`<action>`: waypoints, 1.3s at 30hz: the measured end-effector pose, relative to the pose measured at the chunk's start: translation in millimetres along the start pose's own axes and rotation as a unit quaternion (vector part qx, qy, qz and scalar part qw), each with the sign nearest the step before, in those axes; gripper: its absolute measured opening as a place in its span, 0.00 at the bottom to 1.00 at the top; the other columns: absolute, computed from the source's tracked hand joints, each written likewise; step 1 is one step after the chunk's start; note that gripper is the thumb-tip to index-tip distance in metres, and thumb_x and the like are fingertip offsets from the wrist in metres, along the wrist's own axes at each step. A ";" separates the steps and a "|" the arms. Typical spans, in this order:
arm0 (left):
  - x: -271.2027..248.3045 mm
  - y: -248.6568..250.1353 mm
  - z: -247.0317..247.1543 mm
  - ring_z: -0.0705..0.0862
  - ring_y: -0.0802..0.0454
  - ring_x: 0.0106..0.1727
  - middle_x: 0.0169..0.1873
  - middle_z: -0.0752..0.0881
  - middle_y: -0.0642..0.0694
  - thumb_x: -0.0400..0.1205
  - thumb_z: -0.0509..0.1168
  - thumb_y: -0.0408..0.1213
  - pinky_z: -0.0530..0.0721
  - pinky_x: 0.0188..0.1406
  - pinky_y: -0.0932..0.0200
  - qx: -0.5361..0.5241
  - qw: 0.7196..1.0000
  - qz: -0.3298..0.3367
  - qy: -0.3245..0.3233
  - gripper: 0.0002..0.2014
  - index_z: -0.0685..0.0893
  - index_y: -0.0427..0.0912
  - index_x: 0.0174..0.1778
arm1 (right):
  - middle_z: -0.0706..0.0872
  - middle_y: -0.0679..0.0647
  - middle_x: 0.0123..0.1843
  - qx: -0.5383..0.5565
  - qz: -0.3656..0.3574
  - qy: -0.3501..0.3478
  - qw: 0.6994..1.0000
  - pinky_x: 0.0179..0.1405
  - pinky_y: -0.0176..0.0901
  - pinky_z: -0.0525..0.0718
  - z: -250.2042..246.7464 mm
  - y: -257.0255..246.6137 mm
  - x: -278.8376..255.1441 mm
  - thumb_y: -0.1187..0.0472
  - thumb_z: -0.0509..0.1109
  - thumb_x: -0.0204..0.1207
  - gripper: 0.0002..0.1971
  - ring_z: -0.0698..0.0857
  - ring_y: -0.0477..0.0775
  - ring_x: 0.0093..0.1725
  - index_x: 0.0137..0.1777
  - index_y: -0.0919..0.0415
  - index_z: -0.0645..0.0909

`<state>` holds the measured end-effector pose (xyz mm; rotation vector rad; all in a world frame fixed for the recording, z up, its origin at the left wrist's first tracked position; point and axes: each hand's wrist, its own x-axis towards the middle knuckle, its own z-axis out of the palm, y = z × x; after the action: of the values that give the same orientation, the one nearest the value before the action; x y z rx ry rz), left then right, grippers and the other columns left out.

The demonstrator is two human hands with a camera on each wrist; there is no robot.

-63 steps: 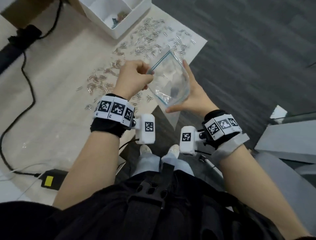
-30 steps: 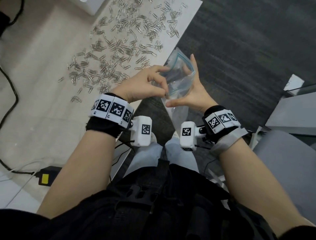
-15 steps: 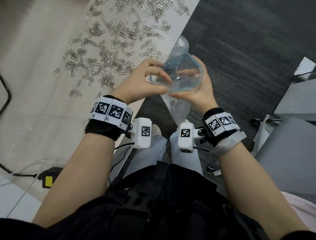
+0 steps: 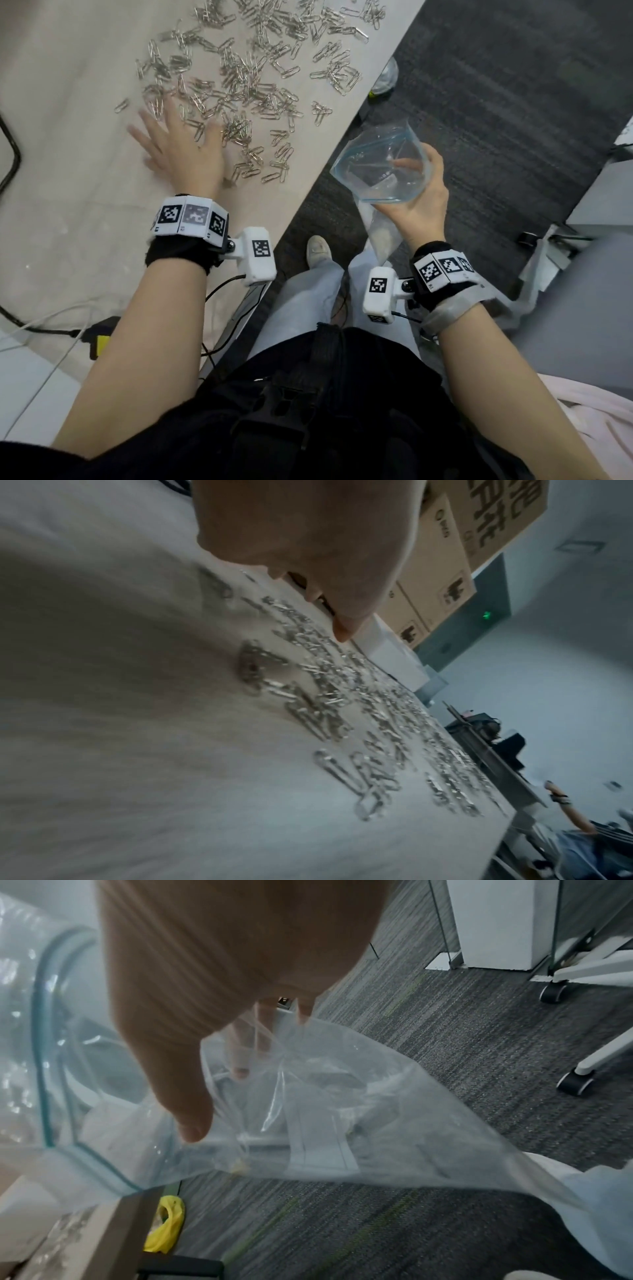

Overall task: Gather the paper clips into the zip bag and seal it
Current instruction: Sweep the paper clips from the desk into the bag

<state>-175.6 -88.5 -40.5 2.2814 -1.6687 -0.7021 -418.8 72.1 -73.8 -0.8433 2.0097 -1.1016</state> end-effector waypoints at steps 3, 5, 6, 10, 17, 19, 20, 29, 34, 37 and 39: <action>-3.3 -15.7 8.4 0.35 0.41 0.82 0.82 0.40 0.40 0.84 0.52 0.53 0.36 0.78 0.35 0.020 0.998 -0.034 -0.059 0.31 0.50 0.50 0.82 | 0.87 0.41 0.57 -0.046 -0.014 -0.009 0.999 0.67 0.62 0.81 8.0 9.5 -3.7 0.38 0.83 0.52 0.44 0.84 0.56 0.63 0.66 0.30 0.63; -9.9 -23.8 15.3 0.33 0.41 0.81 0.82 0.37 0.40 0.85 0.49 0.53 0.33 0.78 0.36 0.047 0.996 0.003 -0.081 0.31 0.47 0.49 0.82 | 0.85 0.35 0.54 -0.061 -0.022 -0.016 0.998 0.68 0.64 0.79 12.5 13.5 -5.2 0.39 0.83 0.53 0.42 0.85 0.54 0.63 0.63 0.25 0.62; -14.0 -25.5 18.0 0.33 0.41 0.81 0.82 0.37 0.40 0.85 0.49 0.53 0.32 0.77 0.36 0.052 0.994 0.022 -0.091 0.31 0.46 0.49 0.82 | 0.85 0.35 0.54 -0.063 -0.025 -0.018 0.998 0.68 0.65 0.79 14.5 15.4 -5.6 0.39 0.84 0.53 0.41 0.85 0.54 0.63 0.63 0.24 0.62; -26.7 -23.7 18.5 0.37 0.41 0.82 0.82 0.40 0.39 0.85 0.53 0.52 0.35 0.80 0.40 0.041 0.987 0.092 -0.122 0.33 0.48 0.44 0.82 | 0.85 0.51 0.65 -0.083 -0.034 -0.030 0.996 0.68 0.65 0.79 26.0 17.5 -6.0 0.40 0.83 0.54 0.44 0.83 0.57 0.65 0.66 0.26 0.60; -23.0 -34.8 -18.4 0.56 0.44 0.76 0.75 0.59 0.43 0.60 0.77 0.61 0.56 0.74 0.45 0.035 0.992 0.089 -0.081 0.50 0.63 0.52 0.77 | 0.84 0.52 0.65 -0.089 -0.031 -0.076 0.993 0.66 0.63 0.80 43.5 19.3 -2.0 0.42 0.84 0.56 0.44 0.84 0.58 0.64 0.70 0.35 0.63; -18.1 -40.5 -21.7 0.61 0.44 0.72 0.71 0.62 0.41 0.55 0.79 0.58 0.61 0.77 0.49 0.027 0.988 0.091 -0.118 0.54 0.65 0.49 0.77 | 0.84 0.51 0.65 -0.097 -0.025 -0.087 0.991 0.67 0.63 0.80 46.5 21.1 0.2 0.42 0.85 0.55 0.45 0.83 0.58 0.64 0.70 0.39 0.63; -16.8 -42.8 -20.5 0.65 0.45 0.70 0.68 0.64 0.42 0.55 0.80 0.55 0.65 0.76 0.51 0.003 0.987 0.097 -0.126 0.53 0.66 0.47 0.77 | 0.84 0.51 0.65 -0.100 -0.024 -0.089 0.991 0.67 0.64 0.80 47.4 21.4 1.3 0.42 0.84 0.55 0.45 0.83 0.58 0.65 0.71 0.40 0.63; -34.3 -17.5 16.6 0.82 0.56 0.46 0.53 0.80 0.47 0.66 0.79 0.33 0.82 0.52 0.72 -0.132 0.976 0.153 -0.084 0.27 0.83 0.42 0.62 | 0.83 0.52 0.68 -0.133 -0.040 -0.095 0.986 0.71 0.65 0.76 46.7 19.6 4.6 0.41 0.84 0.57 0.47 0.79 0.58 0.69 0.75 0.50 0.67; -44.1 -2.5 10.0 0.77 0.65 0.51 0.58 0.77 0.45 0.67 0.78 0.31 0.77 0.55 0.78 -0.178 0.959 0.200 -0.093 0.26 0.82 0.38 0.62 | 0.83 0.51 0.68 -0.143 -0.043 -0.096 0.984 0.71 0.65 0.75 46.0 18.7 6.5 0.40 0.83 0.57 0.47 0.78 0.57 0.70 0.74 0.50 0.66; -30.1 -1.2 -5.2 0.62 0.55 0.71 0.76 0.62 0.43 0.63 0.79 0.47 0.63 0.72 0.65 -0.070 0.968 0.210 -0.118 0.42 0.71 0.51 0.74 | 0.83 0.51 0.68 -0.147 -0.040 -0.097 0.984 0.71 0.64 0.75 43.6 18.9 6.4 0.42 0.84 0.57 0.46 0.77 0.57 0.70 0.74 0.50 0.66; -17.1 -3.9 -11.5 0.47 0.42 0.80 0.82 0.47 0.47 0.56 0.79 0.56 0.50 0.76 0.39 0.070 0.960 0.200 -0.181 0.55 0.58 0.60 0.79 | 0.83 0.51 0.68 -0.149 -0.039 -0.099 0.983 0.72 0.63 0.74 42.5 18.5 6.3 0.43 0.84 0.58 0.46 0.76 0.56 0.71 0.75 0.51 0.66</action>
<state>-170.6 -72.2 -28.3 1.8805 -2.3235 -0.9681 -392.0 56.7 -109.0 -1.1450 2.0127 -0.7336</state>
